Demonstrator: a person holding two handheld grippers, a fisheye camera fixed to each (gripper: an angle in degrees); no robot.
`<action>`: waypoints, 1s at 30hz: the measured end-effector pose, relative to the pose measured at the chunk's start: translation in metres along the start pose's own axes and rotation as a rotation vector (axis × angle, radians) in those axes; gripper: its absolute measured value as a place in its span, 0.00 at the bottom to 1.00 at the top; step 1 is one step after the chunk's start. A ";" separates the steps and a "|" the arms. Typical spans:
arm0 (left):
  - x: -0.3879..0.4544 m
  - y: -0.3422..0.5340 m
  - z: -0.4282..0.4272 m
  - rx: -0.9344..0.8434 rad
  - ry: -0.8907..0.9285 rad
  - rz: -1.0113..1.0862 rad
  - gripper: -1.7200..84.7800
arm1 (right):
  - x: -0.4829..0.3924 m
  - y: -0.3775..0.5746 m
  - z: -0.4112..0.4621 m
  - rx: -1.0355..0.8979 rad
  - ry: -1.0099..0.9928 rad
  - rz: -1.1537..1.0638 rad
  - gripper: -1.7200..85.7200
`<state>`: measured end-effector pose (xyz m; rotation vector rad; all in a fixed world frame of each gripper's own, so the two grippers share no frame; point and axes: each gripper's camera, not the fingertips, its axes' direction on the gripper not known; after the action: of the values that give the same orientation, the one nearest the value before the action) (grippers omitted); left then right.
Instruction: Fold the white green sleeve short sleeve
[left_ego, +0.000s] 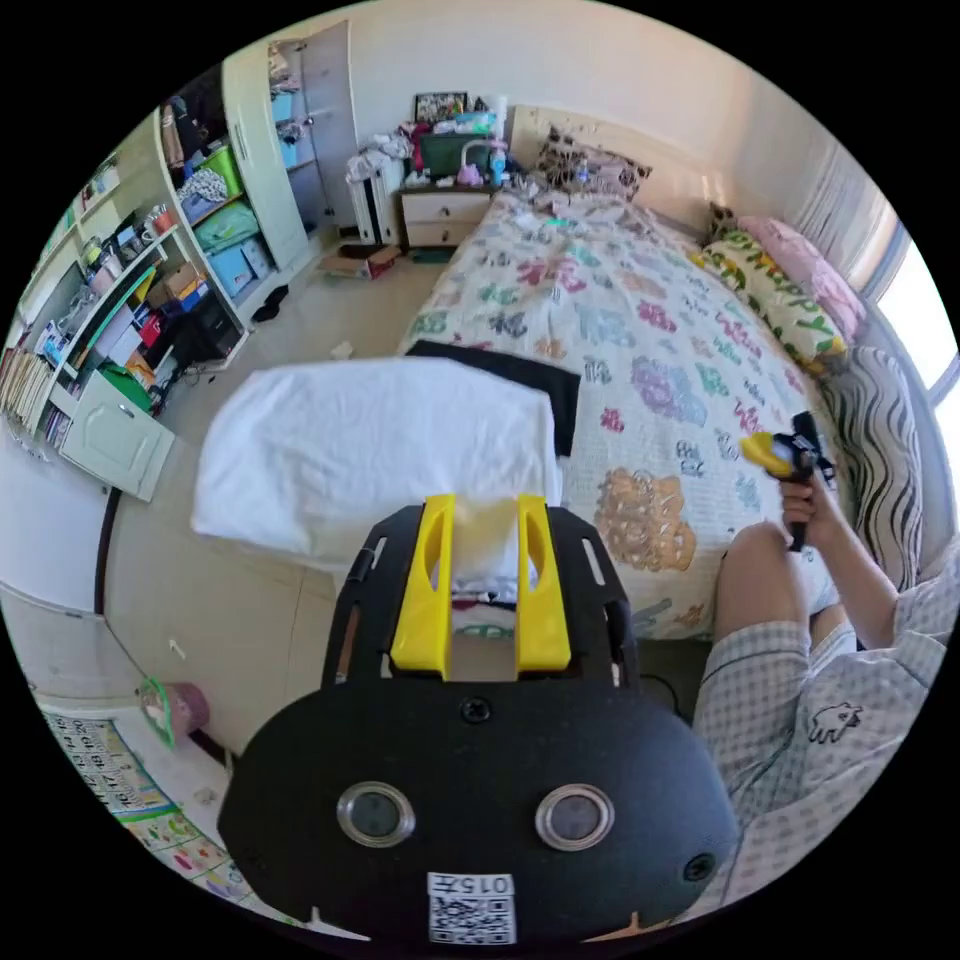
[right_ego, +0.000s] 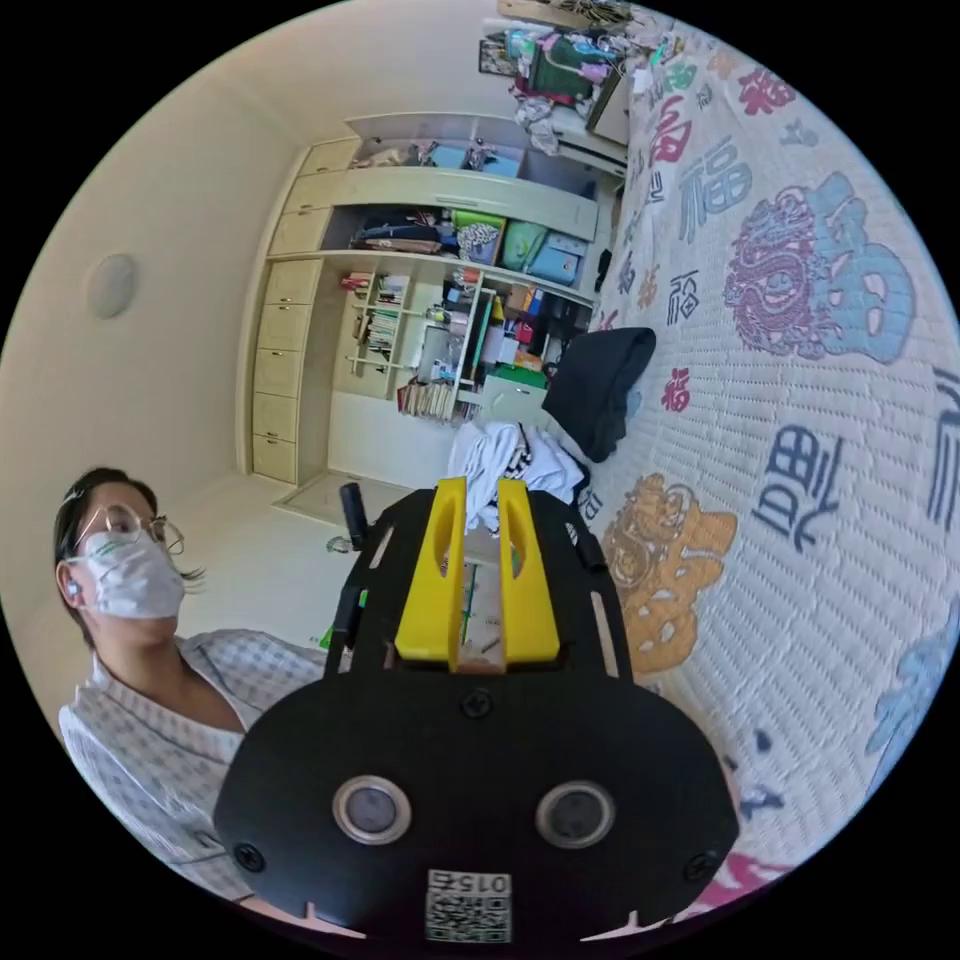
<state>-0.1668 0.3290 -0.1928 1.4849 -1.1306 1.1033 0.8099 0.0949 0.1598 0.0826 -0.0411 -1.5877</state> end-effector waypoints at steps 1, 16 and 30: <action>0.000 0.003 0.006 -0.018 -0.017 0.002 0.10 | -0.005 0.008 -0.004 0.010 -0.003 -0.008 0.09; 0.076 0.009 -0.234 0.630 0.655 0.363 0.01 | -0.211 0.174 -0.038 0.104 0.244 -0.405 0.17; 0.206 -0.013 -0.197 0.531 1.186 0.581 0.01 | -0.383 0.412 -0.192 0.626 0.519 -0.562 0.07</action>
<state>-0.1413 0.4957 0.0376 0.5337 -0.3811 2.3639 1.2422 0.4752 0.0108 1.0676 -0.1160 -2.0111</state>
